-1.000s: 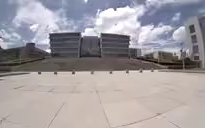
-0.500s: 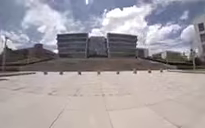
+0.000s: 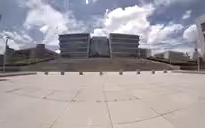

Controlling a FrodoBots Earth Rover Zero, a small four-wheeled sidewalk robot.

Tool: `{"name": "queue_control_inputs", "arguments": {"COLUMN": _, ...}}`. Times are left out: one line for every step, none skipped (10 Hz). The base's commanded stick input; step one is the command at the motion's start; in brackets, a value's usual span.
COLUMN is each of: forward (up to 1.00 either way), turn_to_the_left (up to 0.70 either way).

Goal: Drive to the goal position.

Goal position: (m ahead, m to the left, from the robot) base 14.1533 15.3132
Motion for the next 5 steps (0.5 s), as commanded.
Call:
{"name": "queue_control_inputs", "arguments": {"forward": 0.7, "turn_to_the_left": 0.01}}
{"name": "queue_control_inputs", "arguments": {"forward": 0.7, "turn_to_the_left": 0.0}}
{"name": "queue_control_inputs", "arguments": {"forward": 0.7, "turn_to_the_left": 0.0}}
{"name": "queue_control_inputs", "arguments": {"forward": 0.7, "turn_to_the_left": 0.0}}
{"name": "queue_control_inputs", "arguments": {"forward": 0.7, "turn_to_the_left": 0.0}}
